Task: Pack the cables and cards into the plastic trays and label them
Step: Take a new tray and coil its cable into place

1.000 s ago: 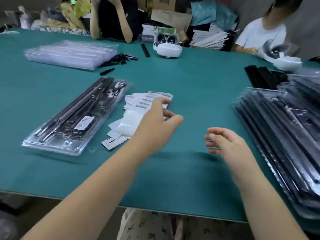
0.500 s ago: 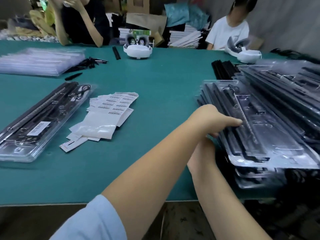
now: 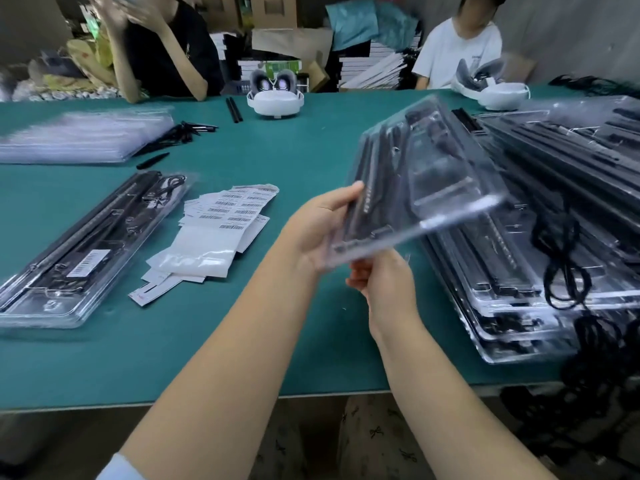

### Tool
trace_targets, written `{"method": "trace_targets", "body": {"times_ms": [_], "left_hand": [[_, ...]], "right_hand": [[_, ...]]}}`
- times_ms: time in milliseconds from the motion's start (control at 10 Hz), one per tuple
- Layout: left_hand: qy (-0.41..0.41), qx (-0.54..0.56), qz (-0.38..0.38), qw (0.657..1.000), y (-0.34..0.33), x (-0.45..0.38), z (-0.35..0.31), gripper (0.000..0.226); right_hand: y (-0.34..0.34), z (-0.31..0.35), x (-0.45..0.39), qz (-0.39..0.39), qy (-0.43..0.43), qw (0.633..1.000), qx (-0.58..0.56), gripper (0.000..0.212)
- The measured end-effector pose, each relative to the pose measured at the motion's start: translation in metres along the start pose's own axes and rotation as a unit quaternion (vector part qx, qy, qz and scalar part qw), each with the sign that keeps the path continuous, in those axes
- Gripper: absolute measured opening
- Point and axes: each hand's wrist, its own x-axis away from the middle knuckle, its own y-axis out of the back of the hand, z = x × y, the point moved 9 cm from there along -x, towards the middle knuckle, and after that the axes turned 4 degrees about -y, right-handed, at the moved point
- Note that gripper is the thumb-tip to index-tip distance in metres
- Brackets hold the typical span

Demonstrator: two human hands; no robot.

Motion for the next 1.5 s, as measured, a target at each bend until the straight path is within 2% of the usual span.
{"method": "trace_targets", "body": {"times_ms": [100, 200, 300, 400, 500, 600, 700, 800, 900, 1000, 1100, 1200, 1300, 1400, 1500], "left_hand": [[-0.052, 0.088, -0.045, 0.994, 0.020, 0.007, -0.032, 0.025], [-0.076, 0.115, -0.086, 0.987, 0.047, 0.009, -0.053, 0.034], [-0.084, 0.075, -0.123, 0.986, 0.075, 0.011, -0.064, 0.017], [-0.084, -0.030, -0.187, 0.978, 0.111, 0.008, -0.073, 0.030], [-0.081, -0.115, -0.262, 0.955, 0.145, 0.009, -0.080, 0.023], [-0.083, -0.153, -0.280, 0.944, 0.162, 0.008, -0.076, 0.023], [-0.055, -0.199, -0.258, 0.944, 0.167, 0.001, -0.061, 0.020], [-0.081, -0.341, -0.302, 0.886, 0.166, 0.002, -0.066, 0.018], [-0.096, -0.491, -0.294, 0.815, 0.146, -0.002, -0.073, 0.046], [-0.139, -0.744, -0.228, 0.613, 0.100, 0.000, -0.079, 0.069], [-0.111, -0.829, -0.032, 0.547, 0.067, -0.007, -0.030, 0.059], [-0.021, -0.881, -0.012, 0.473, 0.089, -0.008, 0.001, 0.056], [-0.034, -0.884, -0.022, 0.466, 0.097, -0.008, 0.001, 0.069], [-0.046, -0.894, -0.021, 0.445, 0.097, -0.009, 0.002, 0.082], [-0.079, -0.891, -0.037, 0.445, 0.096, -0.007, 0.001, 0.075]], "right_hand": [[0.002, -0.003, -0.002, 0.002, -0.033, 0.997, -0.067, 0.022], [0.003, -0.008, -0.006, 0.021, -0.072, 0.983, -0.169, 0.035], [-0.003, -0.010, -0.005, 0.078, -0.128, 0.931, -0.333, 0.050], [-0.014, -0.005, -0.001, 0.188, -0.144, 0.885, -0.401, 0.063], [-0.036, -0.001, 0.015, 0.318, -0.178, 0.857, -0.364, 0.062], [-0.045, -0.005, 0.023, 0.340, -0.203, 0.861, -0.320, 0.055], [-0.034, -0.015, 0.013, 0.226, -0.206, 0.917, -0.256, 0.026], [-0.025, -0.020, 0.007, 0.148, -0.221, 0.921, -0.284, 0.005], [-0.020, -0.022, 0.006, 0.110, -0.220, 0.925, -0.288, 0.026], [-0.022, -0.026, 0.007, 0.104, -0.221, 0.907, -0.344, 0.060], [-0.026, -0.020, 0.016, 0.105, -0.216, 0.852, -0.466, 0.049], [-0.035, -0.020, 0.044, 0.111, -0.281, 0.806, -0.510, 0.034], [-0.033, -0.034, 0.086, 0.158, -0.324, 0.891, -0.276, 0.028], [0.000, 0.017, 0.094, 0.115, 0.056, 0.967, 0.223, 0.022], [0.023, 0.047, 0.093, -0.013, 0.250, 0.711, 0.657, 0.041]]}}
